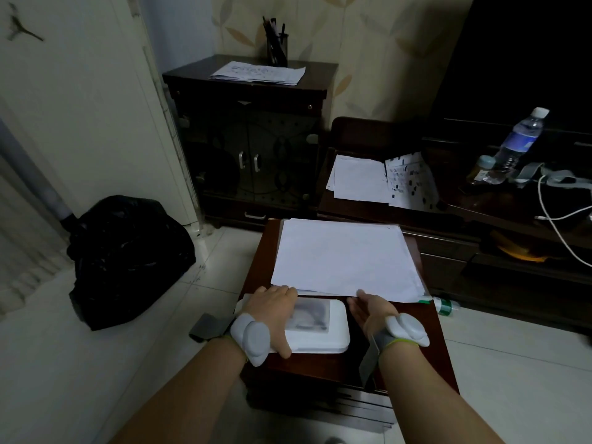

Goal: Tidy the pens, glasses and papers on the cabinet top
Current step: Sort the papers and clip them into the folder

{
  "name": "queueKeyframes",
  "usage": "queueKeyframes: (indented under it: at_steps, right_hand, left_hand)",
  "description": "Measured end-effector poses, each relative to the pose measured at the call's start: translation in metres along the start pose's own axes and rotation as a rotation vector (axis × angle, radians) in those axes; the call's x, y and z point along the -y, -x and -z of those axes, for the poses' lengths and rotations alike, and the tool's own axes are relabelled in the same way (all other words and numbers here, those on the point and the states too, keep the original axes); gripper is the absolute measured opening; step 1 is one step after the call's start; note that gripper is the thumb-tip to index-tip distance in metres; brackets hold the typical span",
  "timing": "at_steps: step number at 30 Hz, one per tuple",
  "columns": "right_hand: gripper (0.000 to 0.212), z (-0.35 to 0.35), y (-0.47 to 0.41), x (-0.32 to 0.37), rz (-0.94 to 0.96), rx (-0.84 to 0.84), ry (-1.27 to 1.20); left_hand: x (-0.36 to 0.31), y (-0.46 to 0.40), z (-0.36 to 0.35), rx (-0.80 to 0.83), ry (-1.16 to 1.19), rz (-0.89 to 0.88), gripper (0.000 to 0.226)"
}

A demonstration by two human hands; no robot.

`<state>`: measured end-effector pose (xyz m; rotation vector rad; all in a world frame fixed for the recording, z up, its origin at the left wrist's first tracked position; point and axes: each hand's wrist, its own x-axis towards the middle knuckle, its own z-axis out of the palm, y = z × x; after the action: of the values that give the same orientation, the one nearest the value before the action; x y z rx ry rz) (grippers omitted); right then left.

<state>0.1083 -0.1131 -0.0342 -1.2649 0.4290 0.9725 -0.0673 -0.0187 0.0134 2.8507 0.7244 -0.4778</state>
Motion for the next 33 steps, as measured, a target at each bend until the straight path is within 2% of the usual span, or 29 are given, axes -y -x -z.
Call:
queueKeyframes:
  at_steps: [5, 9, 15, 21, 25, 29, 33]
  right_hand:
    - [0.018, 0.006, -0.002, -0.001, -0.017, -0.007, 0.037]
    - [0.005, 0.016, 0.006, -0.015, -0.025, -0.033, 0.006]
    - [0.015, 0.033, 0.053, -0.037, -0.012, -0.117, -0.06]
    - [0.014, 0.048, 0.074, -0.052, -0.088, -0.163, -0.048]
    - [0.016, 0.056, 0.074, -0.056, -0.089, -0.121, -0.027]
    - [0.034, 0.06, 0.078, -0.055, -0.067, -0.062, 0.087]
    - [0.04, 0.056, 0.085, -0.053, -0.014, -0.032, 0.155]
  left_hand:
    - [0.01, 0.001, 0.033, -0.135, -0.02, 0.011, 0.071]
    - [0.014, -0.005, 0.065, -0.204, -0.025, 0.031, 0.072]
    - [0.007, -0.026, 0.082, -0.197, -0.037, 0.031, 0.079]
    - [0.0, -0.048, 0.084, -0.164, -0.03, 0.039, 0.079]
    - [0.003, -0.054, 0.085, -0.134, -0.063, 0.053, 0.081]
    - [0.006, -0.054, 0.089, -0.128, -0.072, 0.064, 0.085]
    - [0.0, -0.052, 0.094, -0.117, -0.072, 0.063, 0.085]
